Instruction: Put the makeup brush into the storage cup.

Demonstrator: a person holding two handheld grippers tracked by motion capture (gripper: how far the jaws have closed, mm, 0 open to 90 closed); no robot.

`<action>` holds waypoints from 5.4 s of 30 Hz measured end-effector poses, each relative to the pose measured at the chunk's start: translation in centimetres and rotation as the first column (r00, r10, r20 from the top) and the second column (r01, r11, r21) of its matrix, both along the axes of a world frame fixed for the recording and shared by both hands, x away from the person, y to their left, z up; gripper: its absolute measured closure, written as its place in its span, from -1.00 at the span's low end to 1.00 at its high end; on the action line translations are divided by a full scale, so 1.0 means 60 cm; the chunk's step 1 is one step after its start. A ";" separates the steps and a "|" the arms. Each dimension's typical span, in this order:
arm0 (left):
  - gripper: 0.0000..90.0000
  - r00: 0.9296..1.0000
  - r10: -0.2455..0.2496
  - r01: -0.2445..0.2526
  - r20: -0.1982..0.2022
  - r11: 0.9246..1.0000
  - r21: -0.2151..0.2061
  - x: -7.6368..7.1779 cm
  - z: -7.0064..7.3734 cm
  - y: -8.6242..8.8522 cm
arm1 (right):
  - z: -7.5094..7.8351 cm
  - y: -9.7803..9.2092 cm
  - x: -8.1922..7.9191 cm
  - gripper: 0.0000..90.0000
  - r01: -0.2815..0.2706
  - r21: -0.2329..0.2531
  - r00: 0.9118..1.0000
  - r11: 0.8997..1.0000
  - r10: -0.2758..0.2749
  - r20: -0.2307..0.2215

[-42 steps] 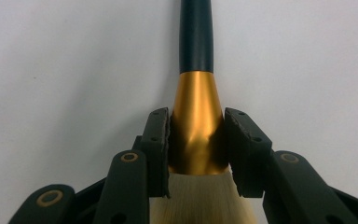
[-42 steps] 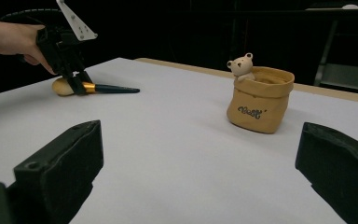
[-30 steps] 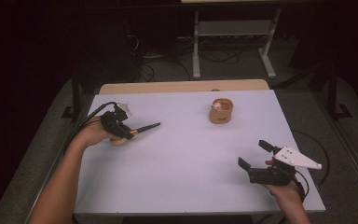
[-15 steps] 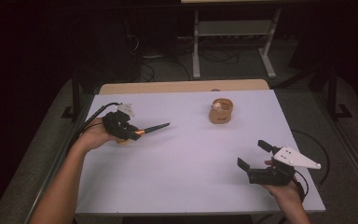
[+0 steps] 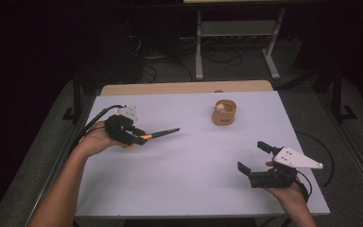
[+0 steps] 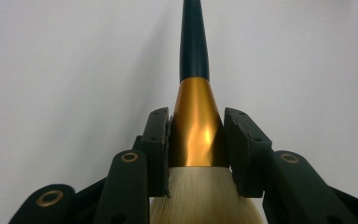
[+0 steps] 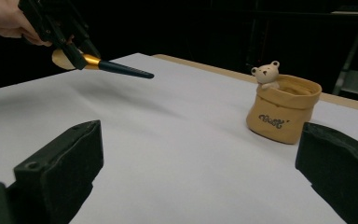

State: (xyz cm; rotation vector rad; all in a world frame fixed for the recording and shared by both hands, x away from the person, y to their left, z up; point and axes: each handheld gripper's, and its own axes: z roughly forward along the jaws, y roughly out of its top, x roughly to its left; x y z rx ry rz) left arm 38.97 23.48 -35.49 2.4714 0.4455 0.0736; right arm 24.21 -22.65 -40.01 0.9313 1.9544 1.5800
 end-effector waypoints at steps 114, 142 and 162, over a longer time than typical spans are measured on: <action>0.39 0.892 -0.449 0.451 -0.054 0.891 0.052 -0.112 0.010 -0.198 | 0.011 0.264 0.088 0.52 -0.676 -0.427 0.737 0.601 0.559 -0.381; -0.01 0.899 -0.436 0.437 -0.030 0.897 0.065 -0.111 0.000 -0.198 | 0.007 0.260 0.092 0.63 -0.665 -0.432 0.747 0.610 0.556 -0.365; -0.77 0.975 -0.202 0.217 0.097 0.959 -0.180 -0.102 0.008 -0.153 | 0.008 0.239 0.096 0.63 -0.642 -0.420 0.766 0.641 0.541 -0.346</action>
